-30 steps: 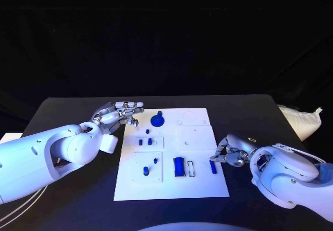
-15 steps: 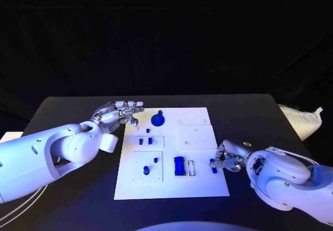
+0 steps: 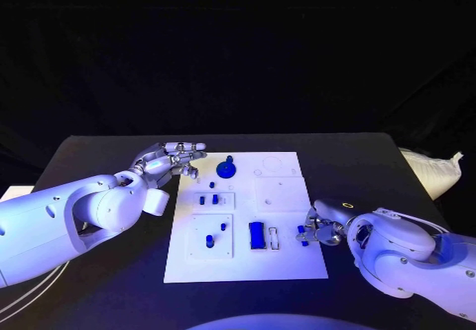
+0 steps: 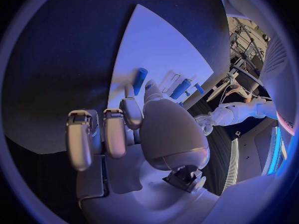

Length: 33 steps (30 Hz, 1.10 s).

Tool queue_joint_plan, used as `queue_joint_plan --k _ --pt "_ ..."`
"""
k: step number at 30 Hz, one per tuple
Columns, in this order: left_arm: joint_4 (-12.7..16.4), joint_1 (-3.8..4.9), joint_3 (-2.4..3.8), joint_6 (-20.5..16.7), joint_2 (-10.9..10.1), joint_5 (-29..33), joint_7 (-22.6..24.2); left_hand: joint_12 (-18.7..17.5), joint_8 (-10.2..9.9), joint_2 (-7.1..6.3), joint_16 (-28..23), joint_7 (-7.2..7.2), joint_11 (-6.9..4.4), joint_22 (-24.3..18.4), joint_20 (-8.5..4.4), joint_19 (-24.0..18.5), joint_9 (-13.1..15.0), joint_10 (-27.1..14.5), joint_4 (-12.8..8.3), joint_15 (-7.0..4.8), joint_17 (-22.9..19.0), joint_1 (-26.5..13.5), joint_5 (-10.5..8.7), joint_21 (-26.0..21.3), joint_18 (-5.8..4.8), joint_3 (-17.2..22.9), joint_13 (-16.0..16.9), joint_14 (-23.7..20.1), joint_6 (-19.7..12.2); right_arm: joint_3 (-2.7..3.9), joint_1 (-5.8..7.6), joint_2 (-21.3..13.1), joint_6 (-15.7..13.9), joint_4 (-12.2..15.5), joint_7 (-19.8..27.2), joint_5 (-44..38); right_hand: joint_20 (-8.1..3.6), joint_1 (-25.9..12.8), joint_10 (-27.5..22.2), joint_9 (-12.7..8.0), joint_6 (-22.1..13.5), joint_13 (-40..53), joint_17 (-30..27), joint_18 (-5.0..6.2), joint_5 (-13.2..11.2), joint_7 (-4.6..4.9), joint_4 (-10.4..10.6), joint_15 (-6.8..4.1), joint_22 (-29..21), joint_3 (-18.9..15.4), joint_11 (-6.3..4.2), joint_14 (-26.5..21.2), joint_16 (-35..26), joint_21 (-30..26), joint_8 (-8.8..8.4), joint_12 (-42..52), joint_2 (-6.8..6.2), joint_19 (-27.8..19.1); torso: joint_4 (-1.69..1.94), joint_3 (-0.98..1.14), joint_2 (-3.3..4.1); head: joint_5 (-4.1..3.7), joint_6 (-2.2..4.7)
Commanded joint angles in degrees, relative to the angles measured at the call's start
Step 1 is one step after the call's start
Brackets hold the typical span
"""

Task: Assemble the parts on the task board

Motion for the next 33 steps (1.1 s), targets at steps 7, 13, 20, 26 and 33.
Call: queue_joint_plan --k 7,13,20,26,33 --pt "0.1 -0.03 0.02 1.1 0.0 -0.1 0.3 0.2 0.3 0.15 0.1 0.09 -0.08 0.1 0.13 -0.4 0.0 -0.4 -0.2 -0.29 -0.1 -0.5 0.29 0.2 0.66 -0.1 -0.1 -0.3 -0.5 -0.38 -0.97 2.2 7.1 -1.3 -4.1 -9.1 0.06 5.3 0.2 -0.6 1.2 0.1 2.4 -0.96 -3.3 -0.18 -3.0 -0.29 11.5 1.5 -0.54 3.7 0.3 0.2 -0.86 -0.7 -0.10 2.9 -0.04 0.04 0.01 0.25 -0.16" --pt "0.1 -0.03 0.01 1.1 0.0 -0.1 0.3 0.2 0.3 0.15 0.1 0.09 -0.08 0.1 0.13 -0.4 0.0 -0.4 -0.2 -0.29 -0.1 -0.5 0.29 0.2 0.66 -0.1 -0.1 -0.3 -0.5 -0.42 -1.68 3.1 9.7 -1.8 -4.2 -12.6 -0.05 7.7 0.1 -0.8 1.8 0.0 2.9 -0.99 -5.5 -0.26 -4.7 -0.35 11.5 3.2 -0.63 3.7 0.6 0.2 -1.20 -1.2 0.35 2.9 -0.07 -0.01 -0.04 0.32 -0.29" --pt "0.1 -0.03 0.01 1.1 0.0 -0.1 0.3 0.5 0.5 0.29 0.2 -0.02 -0.17 0.1 0.14 -0.5 0.0 -0.4 -0.3 -0.33 -0.2 -0.5 0.30 0.1 0.68 -0.1 0.0 -0.3 -0.3 -0.43 -1.96 3.7 10.5 -2.0 -4.2 -13.7 -0.08 8.4 -0.1 -1.0 2.1 -0.4 3.1 -0.99 -5.3 -0.30 -5.3 -0.38 11.6 4.1 -0.69 3.8 0.7 0.2 -1.62 -1.9 0.61 2.9 -0.05 0.00 -0.05 0.35 -0.34" --pt "0.1 -0.03 0.00 1.1 0.0 -0.1 0.3 0.5 0.5 0.24 0.2 0.00 -0.16 0.1 0.13 -0.5 0.0 -0.4 -0.4 -0.33 -0.2 -0.5 0.30 0.1 0.69 -0.1 -0.1 -0.4 -0.4 -0.44 -2.02 3.7 8.8 -2.1 -4.3 -13.7 -0.20 10.0 -0.2 -1.3 2.6 -0.4 3.2 -1.01 -2.5 -0.37 -6.4 -0.53 11.6 6.9 -0.83 3.8 0.7 0.3 -2.37 -2.1 2.08 3.0 -0.04 -0.02 -0.04 0.33 -0.30" --pt "0.1 -0.04 0.00 1.1 -0.1 -0.1 0.3 0.5 0.5 0.24 0.2 0.01 -0.15 0.1 0.13 -0.5 0.0 -0.5 -0.4 -0.33 -0.2 -0.5 0.30 0.1 0.69 -0.1 -0.1 -0.4 -0.4 -0.42 -2.05 3.5 2.8 -1.4 -4.1 -10.5 -0.24 10.8 -0.2 -1.3 2.9 -0.5 3.3 -1.04 -0.4 -0.23 -8.1 -0.46 11.7 11.1 -0.73 3.8 0.7 0.3 -2.98 -2.3 2.52 3.0 -0.04 0.05 -0.01 0.40 -0.28"
